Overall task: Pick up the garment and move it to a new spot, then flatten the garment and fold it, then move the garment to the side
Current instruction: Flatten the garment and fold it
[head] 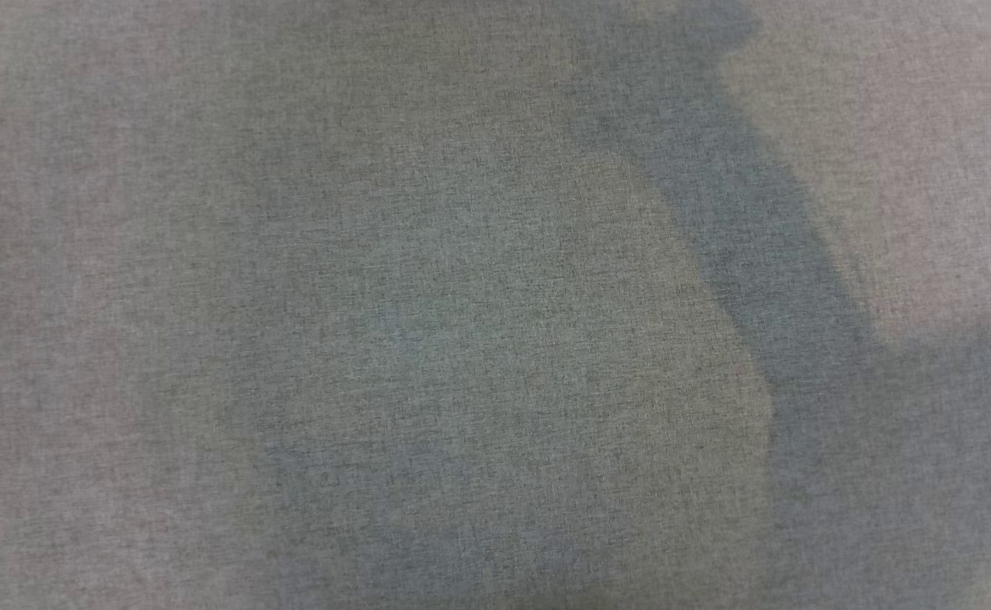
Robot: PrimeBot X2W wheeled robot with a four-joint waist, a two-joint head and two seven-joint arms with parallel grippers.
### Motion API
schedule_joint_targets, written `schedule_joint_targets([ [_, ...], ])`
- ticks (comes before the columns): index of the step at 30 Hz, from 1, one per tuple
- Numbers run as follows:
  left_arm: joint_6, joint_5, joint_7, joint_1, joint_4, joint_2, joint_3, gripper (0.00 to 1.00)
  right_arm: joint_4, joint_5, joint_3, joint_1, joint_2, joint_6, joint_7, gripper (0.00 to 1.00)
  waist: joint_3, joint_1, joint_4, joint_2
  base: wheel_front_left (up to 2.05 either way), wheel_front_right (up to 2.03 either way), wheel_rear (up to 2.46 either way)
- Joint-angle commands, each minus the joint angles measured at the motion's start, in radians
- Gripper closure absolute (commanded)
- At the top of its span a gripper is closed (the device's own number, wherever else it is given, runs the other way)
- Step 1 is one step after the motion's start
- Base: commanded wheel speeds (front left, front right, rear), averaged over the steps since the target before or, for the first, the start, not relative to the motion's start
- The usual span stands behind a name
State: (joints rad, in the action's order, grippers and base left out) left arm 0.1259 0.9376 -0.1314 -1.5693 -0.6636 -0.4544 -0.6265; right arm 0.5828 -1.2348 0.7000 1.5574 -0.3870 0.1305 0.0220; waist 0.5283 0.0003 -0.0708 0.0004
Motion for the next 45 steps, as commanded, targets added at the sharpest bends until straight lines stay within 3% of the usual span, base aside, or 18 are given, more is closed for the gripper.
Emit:
schedule_joint_targets([
  [1, 0.008, -0.003, 0.019, -0.008, 0.006, 0.004, -0.009, 1.0, -0.006, -0.005, 0.006, 0.003, -0.002, 0.0, 0.02, 1.0, -0.001, -0.0003, 0.001, -0.0004, 0.0, 0.0, 0.0],
  [5, 0.008, 0.016, 0.069, 0.078, 0.026, -0.018, -0.091, 1.0, -0.035, -0.039, 0.074, -0.086, -0.016, 0.0, 0.07, 1.0, -0.017, -0.0003, 0.007, -0.0004, 0.0, 0.0, 0.0],
  [12, 0.005, 0.101, 0.071, 0.353, 0.068, -0.107, -0.229, 1.0, -0.082, -0.116, 0.225, -0.328, -0.06, 0.0, 0.105, 1.0, -0.066, -0.0003, 0.018, -0.0004, 0.0, 0.0, 0.0],
  [19, 0.005, 0.251, -0.045, 0.615, 0.182, -0.244, -0.33, 1.0, -0.127, -0.178, 0.393, -0.559, -0.121, 0.0, 0.041, 1.0, -0.17, -0.0003, 0.029, -0.0004, 0.0, 0.0, 0.0],
  [25, -0.002, 0.363, -0.178, 0.781, 0.325, -0.366, -0.381, 1.0, -0.196, -0.239, 0.469, -0.726, -0.177, 0.0, 0.015, 1.0, -0.29, -0.0003, 0.032, -0.0004, 0.0, 0.0, 0.0],
  [31, -0.062, 0.475, -0.32, 0.926, 0.552, -0.494, -0.434, 1.0, -0.321, -0.304, 0.542, -0.877, -0.252, 0.0, -0.113, 1.0, -0.391, -0.0003, 0.023, -0.0004, 0.0, 0.0, 0.0],
  [39, -0.195, 0.588, -0.436, 1.057, 0.88, -0.684, -0.48, 1.0, -0.527, -0.347, 0.573, -1.001, -0.401, 0.0, -0.343, 1.0, -0.452, -0.0003, -0.005, -0.0004, 0.0, 0.0, 0.0],
  [42, -0.231, 0.614, -0.442, 1.068, 0.947, -0.738, -0.466, 1.0, -0.566, -0.366, 0.574, -0.996, -0.434, 0.0, -0.379, 1.0, -0.454, -0.0003, -0.02, -0.0004, 0.0, 0.0, 0.0],
  [45, -0.245, 0.636, -0.462, 1.037, 0.972, -0.753, -0.45, 1.0, -0.57, -0.391, 0.56, -0.955, -0.44, 0.0, -0.404, 1.0, -0.445, -0.0003, -0.034, -0.0004, 0.0, 0.0, 0.0],
])
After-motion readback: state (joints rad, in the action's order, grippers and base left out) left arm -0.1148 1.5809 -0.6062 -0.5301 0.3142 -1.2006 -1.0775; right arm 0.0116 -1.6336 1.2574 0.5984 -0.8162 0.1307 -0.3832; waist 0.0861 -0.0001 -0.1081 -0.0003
